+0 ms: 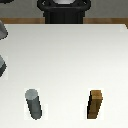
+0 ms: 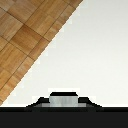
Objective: Put the loop with the handle onto the peg.
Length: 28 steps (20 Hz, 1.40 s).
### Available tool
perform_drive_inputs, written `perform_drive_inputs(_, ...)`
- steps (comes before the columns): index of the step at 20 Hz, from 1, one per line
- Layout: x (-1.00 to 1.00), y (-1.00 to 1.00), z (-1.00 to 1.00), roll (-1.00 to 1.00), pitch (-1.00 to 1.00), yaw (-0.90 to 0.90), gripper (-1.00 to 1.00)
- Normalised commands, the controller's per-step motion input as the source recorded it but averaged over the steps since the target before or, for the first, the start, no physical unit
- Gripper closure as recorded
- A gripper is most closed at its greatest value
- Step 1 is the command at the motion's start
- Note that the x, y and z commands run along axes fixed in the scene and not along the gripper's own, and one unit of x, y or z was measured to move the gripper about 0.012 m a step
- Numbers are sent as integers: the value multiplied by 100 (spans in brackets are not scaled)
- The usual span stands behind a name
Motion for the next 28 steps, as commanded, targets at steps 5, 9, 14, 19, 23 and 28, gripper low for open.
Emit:
perform_drive_inputs(5, 0, 80, 0, 0, 0, 0, 100)
perform_drive_inputs(9, 0, 100, 0, 0, 0, 0, 100)
perform_drive_inputs(14, 20, 60, 0, 0, 0, 0, 100)
perform_drive_inputs(19, 80, 0, 0, 0, 0, 0, 100)
perform_drive_inputs(23, 100, 6, 0, 0, 0, 0, 100)
perform_drive_inputs(28, 0, 80, 0, 0, 0, 0, 100)
